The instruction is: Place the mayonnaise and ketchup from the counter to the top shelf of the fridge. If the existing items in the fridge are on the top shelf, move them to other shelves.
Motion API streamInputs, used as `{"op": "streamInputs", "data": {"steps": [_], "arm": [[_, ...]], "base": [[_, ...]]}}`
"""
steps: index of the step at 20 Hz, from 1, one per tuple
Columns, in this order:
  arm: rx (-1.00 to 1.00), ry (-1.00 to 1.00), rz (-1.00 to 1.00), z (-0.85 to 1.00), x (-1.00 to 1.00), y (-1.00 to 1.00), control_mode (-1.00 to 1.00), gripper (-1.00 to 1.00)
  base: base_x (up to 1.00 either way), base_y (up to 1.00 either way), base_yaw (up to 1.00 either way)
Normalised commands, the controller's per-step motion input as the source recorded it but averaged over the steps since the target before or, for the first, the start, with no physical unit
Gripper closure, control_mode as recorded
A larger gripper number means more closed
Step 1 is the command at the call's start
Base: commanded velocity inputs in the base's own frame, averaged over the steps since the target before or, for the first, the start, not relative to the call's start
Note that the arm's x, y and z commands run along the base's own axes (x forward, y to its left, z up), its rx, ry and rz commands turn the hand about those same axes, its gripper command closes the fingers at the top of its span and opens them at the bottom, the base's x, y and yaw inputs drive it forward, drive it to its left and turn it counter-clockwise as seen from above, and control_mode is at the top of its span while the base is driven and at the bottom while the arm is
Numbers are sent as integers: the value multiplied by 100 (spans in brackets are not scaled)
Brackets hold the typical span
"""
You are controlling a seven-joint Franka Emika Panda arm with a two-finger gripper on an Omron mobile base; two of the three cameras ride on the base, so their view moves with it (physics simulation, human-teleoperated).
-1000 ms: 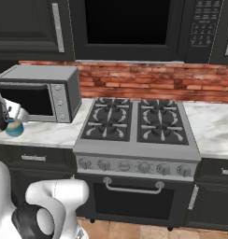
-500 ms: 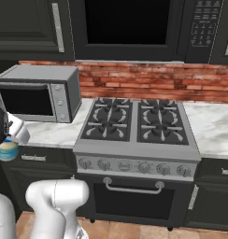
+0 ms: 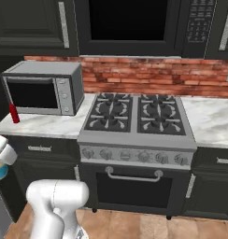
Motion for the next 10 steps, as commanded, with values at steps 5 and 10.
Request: {"op": "streamInputs", "data": {"steps": [5,10], "arm": [[0,0,0,0,0,0,100,100],[0,0,0,0,0,0,100,100]], "base": [[-100,1,7],[-100,57,23]]}}
